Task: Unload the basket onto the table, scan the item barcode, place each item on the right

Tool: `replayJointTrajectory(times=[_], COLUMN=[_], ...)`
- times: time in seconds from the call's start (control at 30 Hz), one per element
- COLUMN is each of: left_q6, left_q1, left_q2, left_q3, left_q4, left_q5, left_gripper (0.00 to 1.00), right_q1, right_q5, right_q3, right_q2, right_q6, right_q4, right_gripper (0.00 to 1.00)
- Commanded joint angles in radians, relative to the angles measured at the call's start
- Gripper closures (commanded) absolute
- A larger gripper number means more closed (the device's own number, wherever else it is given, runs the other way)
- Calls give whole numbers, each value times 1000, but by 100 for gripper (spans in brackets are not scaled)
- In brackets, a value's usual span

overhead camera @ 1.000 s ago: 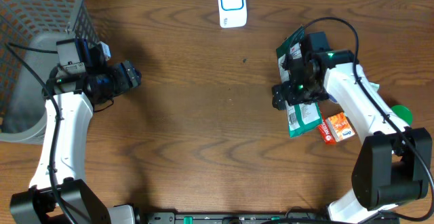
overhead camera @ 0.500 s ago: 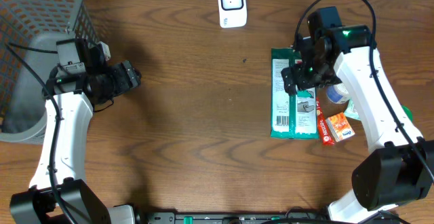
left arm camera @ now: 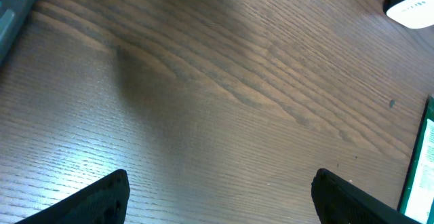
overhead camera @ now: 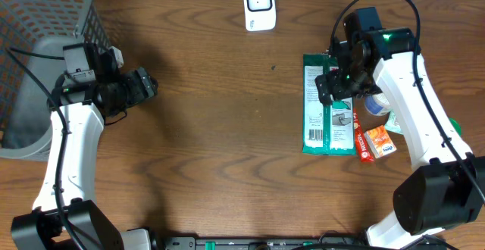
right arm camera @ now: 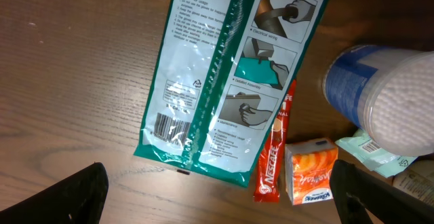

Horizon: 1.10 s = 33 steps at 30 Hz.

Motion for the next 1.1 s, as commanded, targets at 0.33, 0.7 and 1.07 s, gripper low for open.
replayJointTrajectory(times=[0.33,0.7,1.07], left_q6=[2,2,2], left_q1=[13,13,13], left_q2=[-11,-11,-11], left_q3=[0,0,0], left_q4=[1,1,0], left_q5=[-16,-16,-16], left_gripper=[13,13,13], right_q1=[-1,-10,-11], right_q5=[16,61,63], right_q3=[16,16,15], right_q2=[-2,-122,-511], right_q6=[19,15,-23], right_q4=[0,70,216], right_gripper=[1,1,1])
